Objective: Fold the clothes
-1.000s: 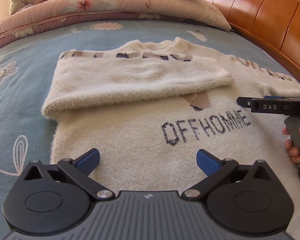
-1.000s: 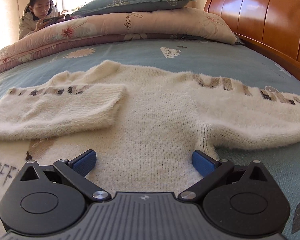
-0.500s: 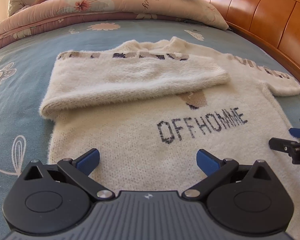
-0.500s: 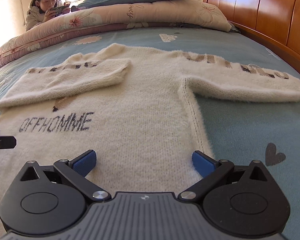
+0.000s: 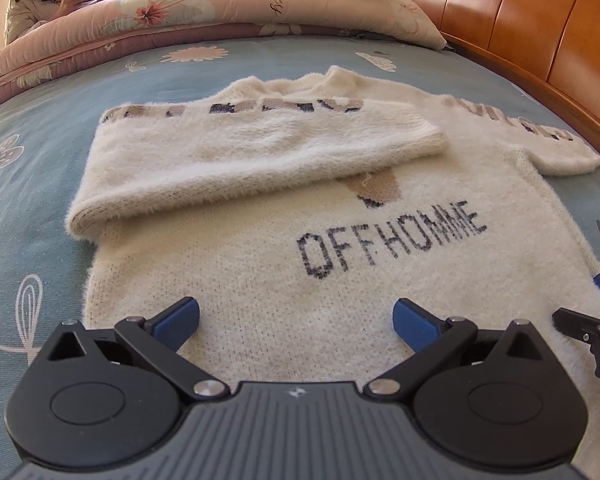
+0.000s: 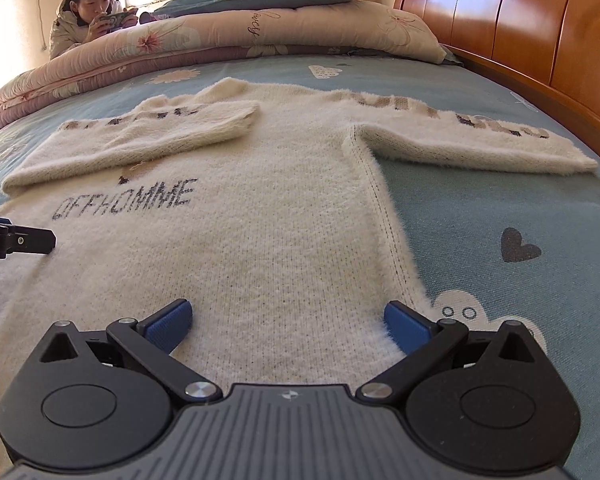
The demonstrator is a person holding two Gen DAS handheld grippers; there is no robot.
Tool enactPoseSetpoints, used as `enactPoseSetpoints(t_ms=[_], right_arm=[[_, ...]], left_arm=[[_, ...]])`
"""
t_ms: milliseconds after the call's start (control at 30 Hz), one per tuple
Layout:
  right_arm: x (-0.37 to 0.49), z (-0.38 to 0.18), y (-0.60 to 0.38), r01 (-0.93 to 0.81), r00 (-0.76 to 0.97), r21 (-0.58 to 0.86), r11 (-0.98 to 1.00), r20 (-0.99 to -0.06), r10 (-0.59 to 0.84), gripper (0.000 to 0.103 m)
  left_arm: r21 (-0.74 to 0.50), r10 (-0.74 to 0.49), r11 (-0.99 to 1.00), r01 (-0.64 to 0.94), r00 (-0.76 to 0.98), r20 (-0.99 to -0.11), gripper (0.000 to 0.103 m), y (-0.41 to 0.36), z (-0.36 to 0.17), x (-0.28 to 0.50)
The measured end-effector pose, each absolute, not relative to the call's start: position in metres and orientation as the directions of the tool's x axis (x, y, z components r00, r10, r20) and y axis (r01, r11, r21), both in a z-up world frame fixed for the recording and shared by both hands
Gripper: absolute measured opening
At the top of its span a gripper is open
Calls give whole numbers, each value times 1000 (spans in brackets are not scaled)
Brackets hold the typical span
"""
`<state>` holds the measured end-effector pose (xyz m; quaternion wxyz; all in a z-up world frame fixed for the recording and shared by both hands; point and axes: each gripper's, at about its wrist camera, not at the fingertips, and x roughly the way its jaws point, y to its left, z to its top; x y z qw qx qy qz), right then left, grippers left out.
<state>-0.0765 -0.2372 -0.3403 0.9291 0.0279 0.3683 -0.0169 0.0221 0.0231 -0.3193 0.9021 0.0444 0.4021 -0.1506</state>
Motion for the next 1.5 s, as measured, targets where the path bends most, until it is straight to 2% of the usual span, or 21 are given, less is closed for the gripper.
enactPoseSetpoints(t_ms=[367, 1067, 1500], right_arm=[[-78, -340, -225, 83, 738, -23, 996, -671, -77, 103], [-80, -344, -225, 101, 747, -18, 995, -660, -88, 103], [-80, -342, -223, 127, 740, -17, 992, -664, -106, 103]], left_arm=[[-60, -248, 950, 305, 626, -740, 102, 25, -320, 23], [-62, -277, 939, 338, 636, -721, 102, 21, -313, 19], [-40, -257, 939, 342, 619, -742, 102, 17, -321, 21]])
